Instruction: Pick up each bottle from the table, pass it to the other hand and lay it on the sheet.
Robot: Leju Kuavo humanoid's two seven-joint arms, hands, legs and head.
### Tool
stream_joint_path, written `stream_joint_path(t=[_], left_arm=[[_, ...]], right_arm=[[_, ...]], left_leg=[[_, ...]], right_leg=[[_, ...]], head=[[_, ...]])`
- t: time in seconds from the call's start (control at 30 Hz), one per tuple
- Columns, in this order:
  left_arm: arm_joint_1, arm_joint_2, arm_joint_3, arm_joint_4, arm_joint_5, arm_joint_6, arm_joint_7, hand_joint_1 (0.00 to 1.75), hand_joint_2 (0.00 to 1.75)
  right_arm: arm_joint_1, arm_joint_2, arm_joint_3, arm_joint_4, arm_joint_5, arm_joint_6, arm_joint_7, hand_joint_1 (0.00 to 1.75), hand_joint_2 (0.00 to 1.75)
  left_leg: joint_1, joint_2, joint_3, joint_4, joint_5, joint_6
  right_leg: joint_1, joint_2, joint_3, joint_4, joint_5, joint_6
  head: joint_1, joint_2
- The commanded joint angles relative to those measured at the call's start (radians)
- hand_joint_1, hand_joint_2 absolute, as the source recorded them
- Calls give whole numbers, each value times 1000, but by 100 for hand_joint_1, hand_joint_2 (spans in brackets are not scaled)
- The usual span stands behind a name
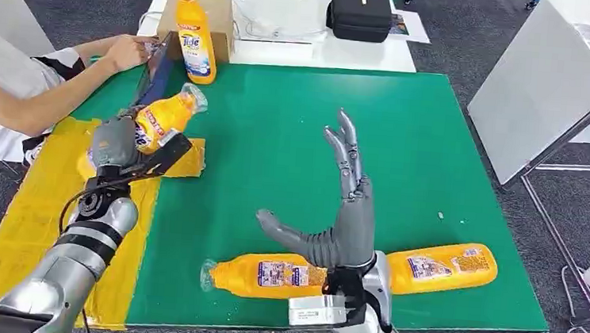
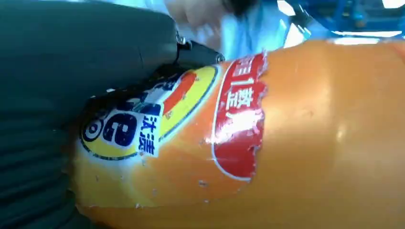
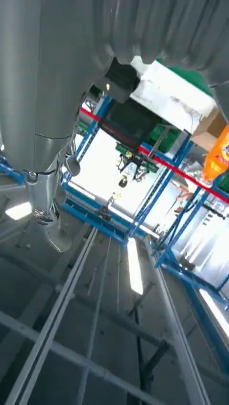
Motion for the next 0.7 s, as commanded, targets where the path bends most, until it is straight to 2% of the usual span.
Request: stream_joint_path(t=[0.03,0.1,0.13,0.4,0.47,0.53,0.63,0.67,0.7], left_arm=[[-48,152,-30,401,-223,-31,103,175,175],[-9,149,-20,408,-221,-24,63,175,175],[6,147,-21,406,-225,-12,59,175,175],[26,137,-27,390,-238,-3,38,175,175],[67,108,-23,389,-232,10,-25,175,175],[95,89,-88,397,-241,34,9,175,175],[105,50,-38,407,-180,40,-54,175,175],[105,44,-23,405,-161,42,-75,169,175],[105,28,18,397,-102,41,-139,0,175]], right_arm=[[-93,-57,63,39,-25,67,31,0,175],[-98,-67,63,65,-21,76,36,0,175],[-100,-71,62,72,-20,80,38,0,175],[-105,-76,63,84,-18,90,46,0,175],[-116,-86,65,103,-67,144,49,0,175],[-124,-81,53,129,-87,160,43,0,175],[-127,-75,48,150,-88,166,41,0,175],[-126,-75,46,151,-88,166,40,0,175],[-123,-76,44,151,-85,167,40,0,175]], left_leg=[[1,7,7,-1,-2,-2],[1,6,10,-2,-2,-2],[1,5,7,-2,-1,-1],[2,0,6,0,-2,-1],[1,1,5,-2,-1,-1],[0,2,9,-3,-2,-1],[0,-1,10,-3,-2,-1],[0,-1,8,-3,-1,0],[0,-1,10,-2,-1,-1]], right_leg=[[0,10,3,0,0,-3],[1,11,6,-1,-1,-4],[1,8,3,-1,-1,-2],[1,5,4,0,-2,-3],[0,4,4,-1,-1,-2],[0,6,7,-2,-1,-3],[0,4,8,-2,-2,-3],[-1,2,7,-2,-1,-2],[-1,3,8,-2,-2,-3]], head=[[0,0],[0,0],[-1,0],[0,0],[0,0],[0,0],[-1,0],[0,0],[-1,0]])
